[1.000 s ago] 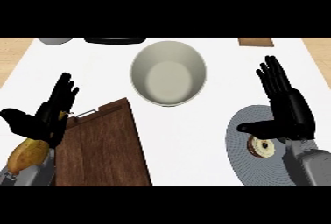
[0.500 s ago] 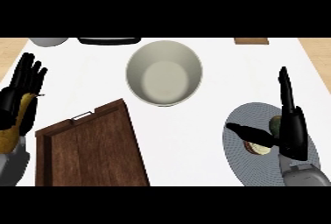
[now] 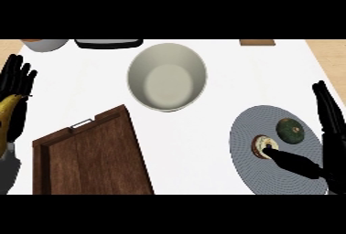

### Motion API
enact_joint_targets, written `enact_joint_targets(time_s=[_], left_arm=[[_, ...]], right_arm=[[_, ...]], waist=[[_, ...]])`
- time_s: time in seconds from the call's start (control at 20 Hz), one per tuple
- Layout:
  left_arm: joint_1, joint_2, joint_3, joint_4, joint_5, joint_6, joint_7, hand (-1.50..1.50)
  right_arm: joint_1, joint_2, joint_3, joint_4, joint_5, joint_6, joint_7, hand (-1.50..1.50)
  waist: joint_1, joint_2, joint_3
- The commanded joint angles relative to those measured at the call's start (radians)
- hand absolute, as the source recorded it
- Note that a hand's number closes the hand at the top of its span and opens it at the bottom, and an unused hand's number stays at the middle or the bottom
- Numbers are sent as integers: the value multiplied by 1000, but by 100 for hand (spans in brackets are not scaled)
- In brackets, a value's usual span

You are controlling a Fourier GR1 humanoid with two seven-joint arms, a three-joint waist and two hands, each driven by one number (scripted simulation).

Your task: Pick the squash from the placemat and place it in the bowl

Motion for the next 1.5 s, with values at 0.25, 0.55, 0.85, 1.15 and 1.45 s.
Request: enact_joint_targets(time_s=[0.25,0.55,0.85,1.15,1.45], left_arm=[[7,-15,14,1,1,-38,-38,0],[-71,-32,32,72,-21,-55,-42,0],[-10,-81,38,25,-74,-53,-69,0],[-75,-68,94,76,-44,-122,-32,0],[21,-68,125,-37,-49,-148,5,0]], right_arm=[[22,-236,-49,-244,-134,505,443,-150],[3,-267,-58,-321,-259,703,607,-150],[5,-241,-156,-277,-288,784,587,-150],[48,-137,-96,-140,-139,742,450,-150],[14,-80,-175,-4,-123,749,362,-150]], waist=[[16,5,1],[19,10,4],[25,8,6],[25,10,6],[33,8,6]])
